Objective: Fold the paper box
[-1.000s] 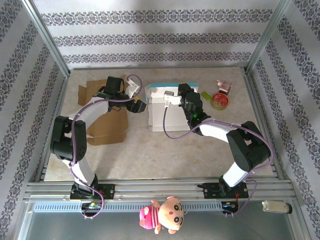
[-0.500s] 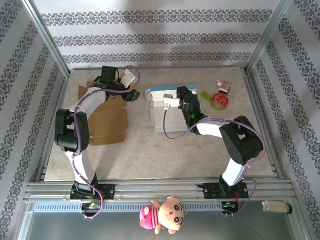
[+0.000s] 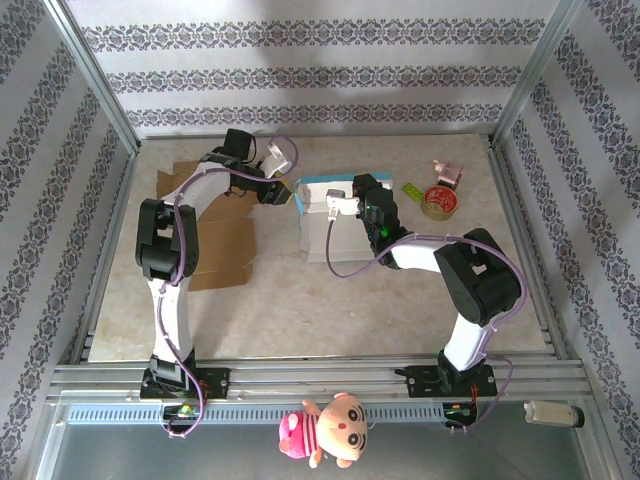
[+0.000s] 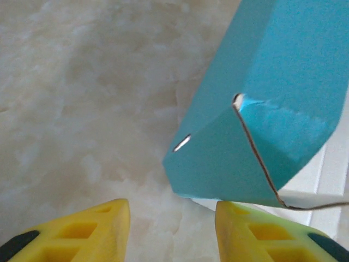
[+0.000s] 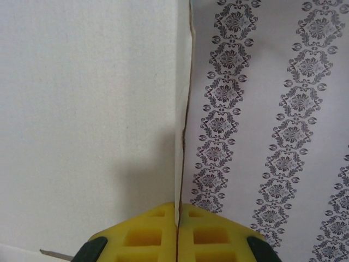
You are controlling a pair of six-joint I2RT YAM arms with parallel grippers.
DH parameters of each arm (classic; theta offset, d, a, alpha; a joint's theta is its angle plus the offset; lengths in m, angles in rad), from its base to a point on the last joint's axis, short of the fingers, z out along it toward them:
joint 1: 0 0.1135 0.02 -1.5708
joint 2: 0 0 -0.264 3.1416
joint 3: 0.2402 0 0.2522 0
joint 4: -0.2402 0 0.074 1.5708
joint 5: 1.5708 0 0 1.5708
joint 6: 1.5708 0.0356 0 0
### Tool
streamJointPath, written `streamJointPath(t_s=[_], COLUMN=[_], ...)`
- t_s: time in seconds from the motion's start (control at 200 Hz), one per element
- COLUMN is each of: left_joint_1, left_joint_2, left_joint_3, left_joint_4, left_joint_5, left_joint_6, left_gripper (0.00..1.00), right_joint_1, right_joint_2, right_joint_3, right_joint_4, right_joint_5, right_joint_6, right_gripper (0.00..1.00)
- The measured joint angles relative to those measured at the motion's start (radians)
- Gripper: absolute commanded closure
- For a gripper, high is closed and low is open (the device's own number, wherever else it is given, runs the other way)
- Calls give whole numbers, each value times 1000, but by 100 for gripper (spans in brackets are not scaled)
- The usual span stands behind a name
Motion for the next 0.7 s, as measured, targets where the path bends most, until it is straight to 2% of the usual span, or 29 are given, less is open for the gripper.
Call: streamJointPath(t_s=[0.215, 0.53, 0.625, 0.7], left_joint_1=[-14, -43, -58, -69], left_joint_2=[16, 73, 85, 85], left_joint_3=[51, 86, 80, 64], left_joint_4=[-50, -64, -56, -42], left_joint_5=[59, 55, 51, 51], left_joint_6=[6, -28, -58, -83], left_gripper=[56, 55, 47, 45], right_joint_1=[-2, -2, -2, -2], right_joint_2=[0, 1, 1, 1], right_joint_3=[5, 7, 7, 7], right_joint_4=[14, 21, 21, 21], right_joint_5=[0, 1, 0, 1], right_joint_6=[0, 0, 1, 0], right_gripper=[93, 93, 93, 93])
